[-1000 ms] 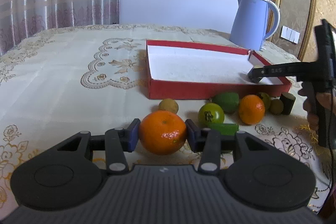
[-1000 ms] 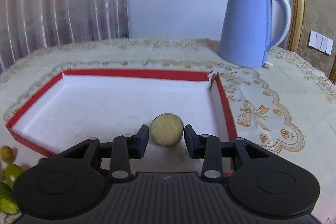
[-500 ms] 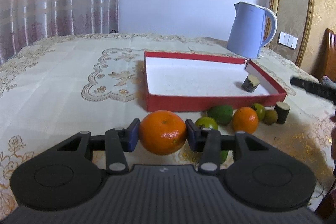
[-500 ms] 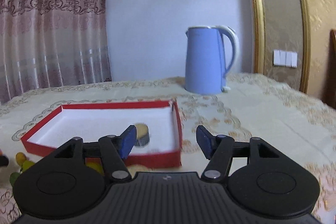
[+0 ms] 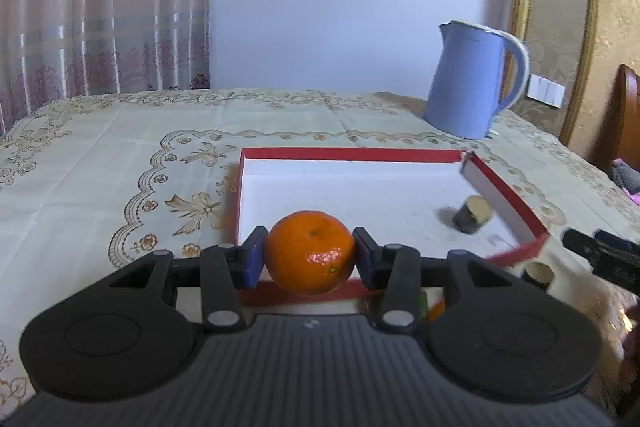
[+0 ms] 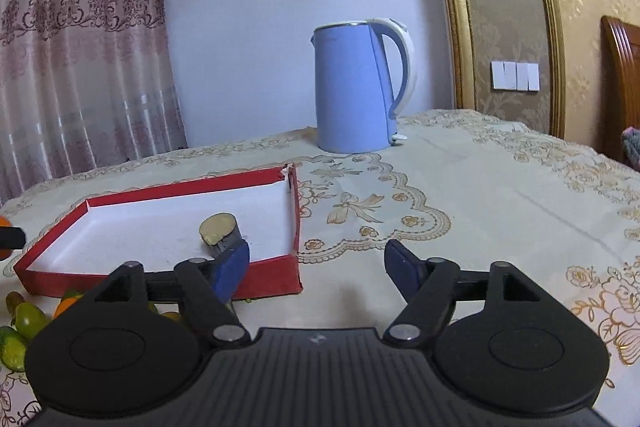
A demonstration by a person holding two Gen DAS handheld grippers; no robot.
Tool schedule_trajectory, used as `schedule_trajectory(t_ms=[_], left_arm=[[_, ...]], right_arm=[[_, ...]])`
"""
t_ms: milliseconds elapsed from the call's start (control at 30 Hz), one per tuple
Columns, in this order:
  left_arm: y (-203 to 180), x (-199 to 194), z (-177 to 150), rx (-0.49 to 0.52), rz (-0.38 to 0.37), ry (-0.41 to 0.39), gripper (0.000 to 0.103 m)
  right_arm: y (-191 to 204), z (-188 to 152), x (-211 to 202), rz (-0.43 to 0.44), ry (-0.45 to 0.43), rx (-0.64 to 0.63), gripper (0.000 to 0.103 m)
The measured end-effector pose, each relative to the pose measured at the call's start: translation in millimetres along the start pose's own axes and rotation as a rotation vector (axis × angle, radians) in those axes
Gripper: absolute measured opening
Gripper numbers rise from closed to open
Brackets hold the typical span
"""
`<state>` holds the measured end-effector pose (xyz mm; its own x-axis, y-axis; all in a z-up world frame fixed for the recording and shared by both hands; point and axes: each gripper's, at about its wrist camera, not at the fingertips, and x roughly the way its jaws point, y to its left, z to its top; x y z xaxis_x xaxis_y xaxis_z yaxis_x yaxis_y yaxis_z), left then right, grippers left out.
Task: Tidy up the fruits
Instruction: 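Carry the mandarin over the tray and open the left gripper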
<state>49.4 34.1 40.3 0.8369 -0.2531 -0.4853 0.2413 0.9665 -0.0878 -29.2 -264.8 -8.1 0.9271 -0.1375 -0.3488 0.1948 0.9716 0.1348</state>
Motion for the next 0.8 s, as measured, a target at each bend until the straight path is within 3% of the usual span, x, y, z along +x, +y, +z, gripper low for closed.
schedule_trajectory(t_ms=[300, 800], left_arm=[[-6.1, 50.1, 13.5, 0.004, 0.073, 0.046, 0.042], [-23.3, 101.1, 23.3, 0.039, 0.108, 0.113, 0.042]], right_arm=[[-4.0, -0.2, -0.9, 0.006, 0.0, 0.023, 0.075], [5.3, -0.2, -6.0, -0.01, -0.029, -0.033, 0.079]])
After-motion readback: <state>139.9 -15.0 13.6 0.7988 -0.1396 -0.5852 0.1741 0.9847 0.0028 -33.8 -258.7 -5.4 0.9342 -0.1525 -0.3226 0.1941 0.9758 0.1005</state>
